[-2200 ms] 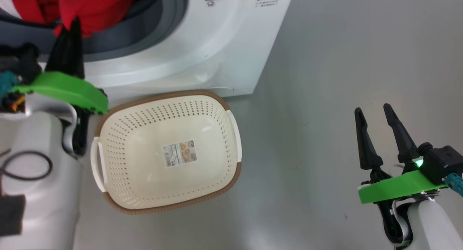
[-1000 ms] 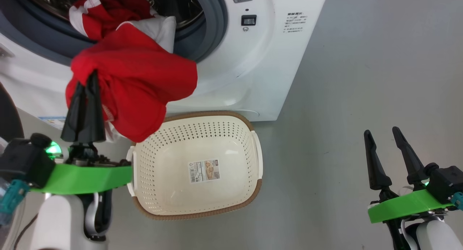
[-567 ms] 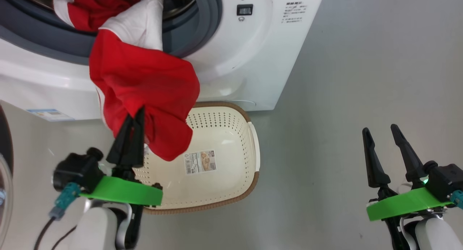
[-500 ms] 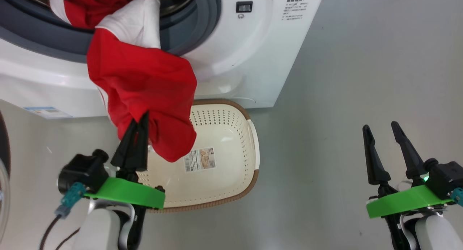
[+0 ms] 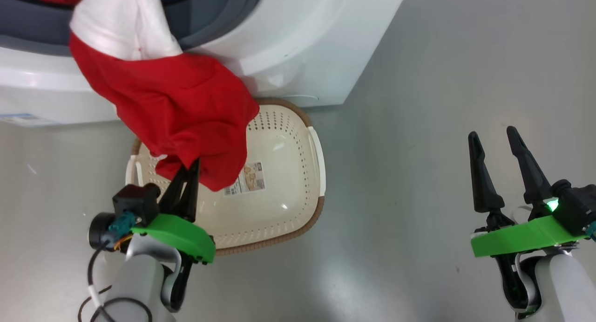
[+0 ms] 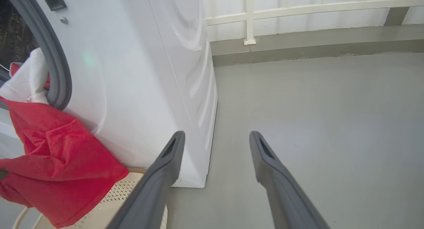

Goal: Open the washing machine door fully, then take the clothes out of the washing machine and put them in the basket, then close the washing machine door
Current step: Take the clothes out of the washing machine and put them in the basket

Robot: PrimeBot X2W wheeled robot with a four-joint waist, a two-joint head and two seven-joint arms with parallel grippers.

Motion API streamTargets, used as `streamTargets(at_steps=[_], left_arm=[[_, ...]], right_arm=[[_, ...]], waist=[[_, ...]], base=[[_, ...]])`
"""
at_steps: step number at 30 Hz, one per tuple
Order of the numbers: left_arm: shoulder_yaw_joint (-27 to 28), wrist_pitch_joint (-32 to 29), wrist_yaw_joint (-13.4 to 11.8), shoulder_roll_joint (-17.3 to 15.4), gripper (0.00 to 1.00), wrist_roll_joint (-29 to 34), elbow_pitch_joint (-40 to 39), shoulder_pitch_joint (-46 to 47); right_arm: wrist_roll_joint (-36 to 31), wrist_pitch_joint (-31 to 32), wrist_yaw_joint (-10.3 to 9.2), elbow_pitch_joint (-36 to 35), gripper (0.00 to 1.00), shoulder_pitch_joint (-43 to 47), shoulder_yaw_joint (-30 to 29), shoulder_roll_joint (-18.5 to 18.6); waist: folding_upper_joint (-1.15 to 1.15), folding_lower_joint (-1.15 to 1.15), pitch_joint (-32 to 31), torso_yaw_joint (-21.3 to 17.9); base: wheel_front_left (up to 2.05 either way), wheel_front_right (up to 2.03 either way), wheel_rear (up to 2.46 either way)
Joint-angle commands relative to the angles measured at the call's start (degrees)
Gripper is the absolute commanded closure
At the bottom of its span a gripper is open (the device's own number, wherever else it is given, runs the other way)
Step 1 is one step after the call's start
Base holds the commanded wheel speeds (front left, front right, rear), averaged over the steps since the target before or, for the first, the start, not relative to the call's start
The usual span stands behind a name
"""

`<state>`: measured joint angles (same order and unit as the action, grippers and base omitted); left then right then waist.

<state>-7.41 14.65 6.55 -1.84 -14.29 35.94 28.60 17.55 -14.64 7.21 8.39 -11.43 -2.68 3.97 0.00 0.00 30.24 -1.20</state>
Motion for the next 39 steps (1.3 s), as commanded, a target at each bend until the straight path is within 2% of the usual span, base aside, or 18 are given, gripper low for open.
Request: streamTargets(at_steps=[1, 16, 35, 36, 37, 38, 39], left_arm=[[1.11, 0.35, 0.18, -1.04, 1.00, 0.53, 0.24, 0.76], [-1.78, 0.35, 0.48, -1.04, 1.00, 0.13, 15.32, 9.93], [-0.08, 0.35, 0.28, -1.08, 1.00, 1.77, 28.35, 17.91], [0.05, 0.35, 0.28, -1.08, 0.95, 1.75, 28.71, 18.14], [0.14, 0.35, 0.28, -1.08, 0.80, 1.78, 28.97, 18.31], [0.21, 0.35, 0.28, -1.08, 0.58, 1.82, 29.18, 18.43], [0.30, 0.35, 0.25, -1.08, 0.25, 1.83, 29.36, 18.50]], right_arm=[[0.11, -0.36, 0.28, -1.49, 0.00, -0.55, 1.27, 0.13], [0.06, -0.36, 0.28, -2.14, 0.00, -3.74, 1.67, -0.49], [-0.14, -0.36, 0.28, -2.80, 0.00, -5.52, 2.39, -0.53], [-0.15, -0.36, 0.28, -2.81, 0.00, -5.55, 2.42, -0.53], [-0.18, -0.36, 0.28, -2.80, 0.00, -5.59, 2.44, -0.53], [-0.21, -0.36, 0.28, -2.77, 0.00, -5.62, 2.48, -0.54], [-0.24, -0.36, 0.28, -2.73, 0.00, -5.63, 2.49, -0.54]], waist=[[0.00, 0.00, 2.05, -0.87], [0.00, 0.00, 8.02, -2.03], [0.00, 0.00, 12.82, -2.94], [0.00, 0.00, 12.88, -2.96], [0.00, 0.00, 12.89, -2.96], [0.00, 0.00, 12.87, -2.94], [0.00, 0.00, 12.79, -2.92]], base=[[0.00, 0.00, 0.00], [0.00, 0.00, 0.00], [0.00, 0.00, 0.00], [0.00, 0.00, 0.00], [0.00, 0.00, 0.00], [0.00, 0.00, 0.00], [0.00, 0.00, 0.00]])
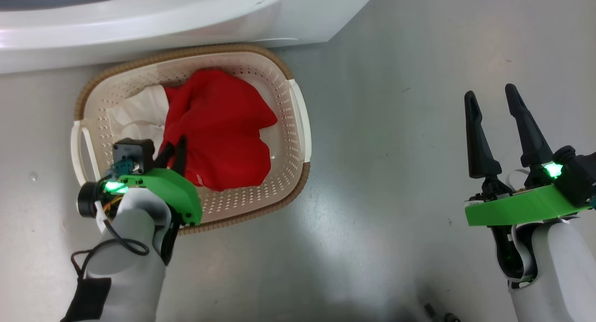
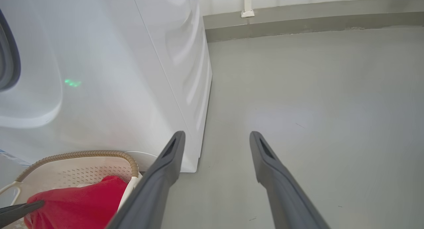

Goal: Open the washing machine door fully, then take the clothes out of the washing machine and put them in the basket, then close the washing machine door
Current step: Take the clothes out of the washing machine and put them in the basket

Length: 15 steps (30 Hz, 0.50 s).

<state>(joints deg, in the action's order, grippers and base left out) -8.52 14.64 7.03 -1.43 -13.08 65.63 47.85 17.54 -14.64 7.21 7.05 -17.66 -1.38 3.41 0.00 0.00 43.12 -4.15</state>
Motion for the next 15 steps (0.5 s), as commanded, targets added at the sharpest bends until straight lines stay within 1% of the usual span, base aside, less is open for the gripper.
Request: streamTargets(at_steps=[1, 2, 15], left_arm=[[1.52, 0.36, -0.25, -1.48, 0.04, 0.61, -0.20, -0.75], [1.63, 0.36, -0.29, -1.48, 0.00, 0.58, -0.08, -0.80], [3.06, 0.36, -0.10, -1.45, 0.00, -1.09, -1.09, -4.04]], right_arm=[[-0.26, -0.36, 0.28, -1.33, 0.00, 0.60, 1.22, 0.03], [-0.29, -0.36, 0.28, -1.25, 0.00, 0.61, 1.24, 0.05], [-0.31, -0.36, 0.28, -0.01, 0.00, 1.67, 1.39, 0.86]], waist=[[0.00, 0.00, -0.22, 0.06], [0.00, 0.00, -0.39, 0.09], [0.00, 0.00, -5.05, 1.13]], base=[[0.00, 0.00, 0.00], [0.00, 0.00, 0.00], [0.00, 0.00, 0.00]])
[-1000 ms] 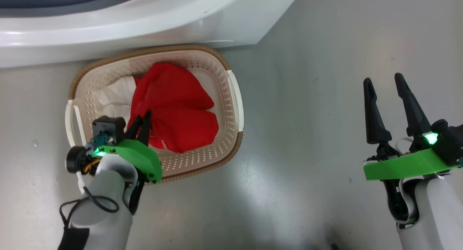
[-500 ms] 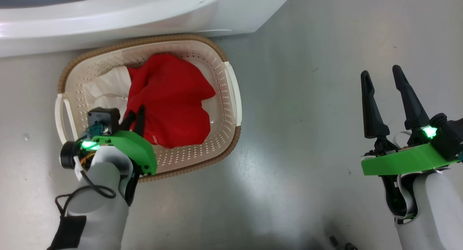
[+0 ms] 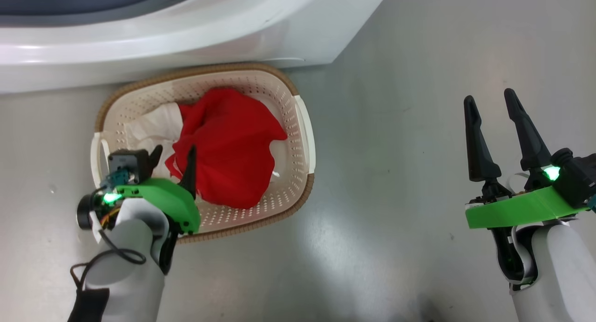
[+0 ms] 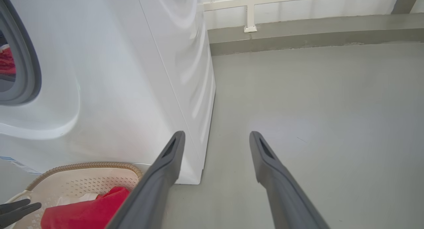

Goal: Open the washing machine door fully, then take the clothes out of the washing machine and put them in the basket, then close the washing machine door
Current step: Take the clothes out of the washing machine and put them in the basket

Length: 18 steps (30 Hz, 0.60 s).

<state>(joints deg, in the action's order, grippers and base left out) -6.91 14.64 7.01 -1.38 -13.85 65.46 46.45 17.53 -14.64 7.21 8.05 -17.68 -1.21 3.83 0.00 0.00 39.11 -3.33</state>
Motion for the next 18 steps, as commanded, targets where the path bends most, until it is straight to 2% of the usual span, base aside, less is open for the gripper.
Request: streamTargets(at_steps=[1, 9, 18], left_arm=[[1.65, 0.36, -0.06, -1.51, 0.00, -0.51, -1.25, -2.96], [3.15, 0.36, 0.18, -1.50, 0.00, -1.87, -5.94, -5.73], [6.10, 0.36, 0.35, -1.50, 0.00, -0.51, -16.62, -11.55]], right_arm=[[-0.29, -0.36, 0.28, -0.96, 0.00, 1.80, 1.23, 0.51], [-0.31, -0.36, 0.28, -0.49, 0.00, 2.75, 1.19, 1.04], [-0.20, -0.36, 0.28, 0.83, 0.00, 4.75, 1.18, 1.74]], waist=[[0.00, 0.00, -1.40, 0.42], [0.00, 0.00, -4.73, 1.56], [0.00, 0.00, -10.72, 2.80]], base=[[0.00, 0.00, 0.00], [0.00, 0.00, 0.00], [0.00, 0.00, 0.00]])
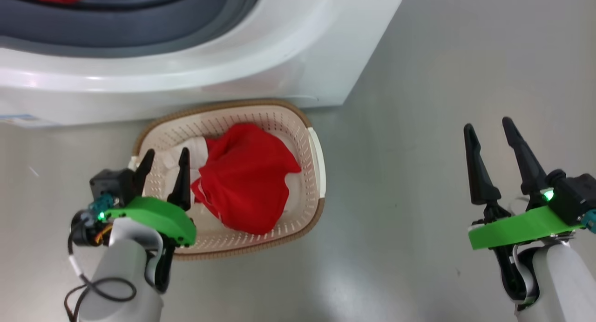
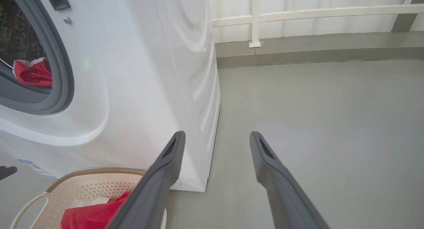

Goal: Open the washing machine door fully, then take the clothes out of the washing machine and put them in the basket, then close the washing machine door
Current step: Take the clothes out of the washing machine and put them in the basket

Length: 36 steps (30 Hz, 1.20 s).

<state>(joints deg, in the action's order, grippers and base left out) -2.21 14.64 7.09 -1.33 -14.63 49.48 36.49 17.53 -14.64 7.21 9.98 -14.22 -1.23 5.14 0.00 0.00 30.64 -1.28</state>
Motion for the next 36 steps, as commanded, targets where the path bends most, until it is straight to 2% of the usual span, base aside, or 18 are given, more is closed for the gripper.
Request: streamTargets(at_steps=[1, 16, 17, 27, 36], left_arm=[[1.70, 0.36, 0.29, -1.55, 0.00, 0.44, -1.88, -2.44], [4.72, 0.36, 0.38, -1.54, 0.00, 3.05, -19.50, -15.16], [5.25, 0.36, 0.39, -1.54, 0.00, 3.53, -24.05, -18.58], [6.03, 0.36, 0.31, -1.54, 0.00, 4.12, -33.63, -27.21], [7.55, 0.36, -1.16, -1.54, 0.00, 4.41, -39.03, -35.03]], right_arm=[[-0.18, -0.36, 0.28, -0.90, 0.00, 1.60, 1.22, 0.48], [0.37, -0.36, 0.28, 1.16, 0.00, 7.58, 1.85, 1.46], [0.44, -0.36, 0.28, 1.31, 0.00, 9.17, 1.67, 1.56], [0.57, -0.36, 0.28, 1.26, 0.00, 13.77, 0.79, 1.38], [0.73, -0.36, 0.28, 1.19, 0.00, 16.78, 0.53, 1.23]], waist=[[0.00, 0.00, -3.13, 0.89], [0.00, 0.00, -15.68, 2.00], [0.00, 0.00, -18.11, 2.08], [0.00, 0.00, -22.85, 2.37], [0.00, 0.00, -25.44, 2.21]], base=[[0.00, 0.00, 0.00], [0.00, 0.00, 0.00], [0.00, 0.00, 0.00], [0.00, 0.00, 0.00], [0.00, 0.00, 0.00]])
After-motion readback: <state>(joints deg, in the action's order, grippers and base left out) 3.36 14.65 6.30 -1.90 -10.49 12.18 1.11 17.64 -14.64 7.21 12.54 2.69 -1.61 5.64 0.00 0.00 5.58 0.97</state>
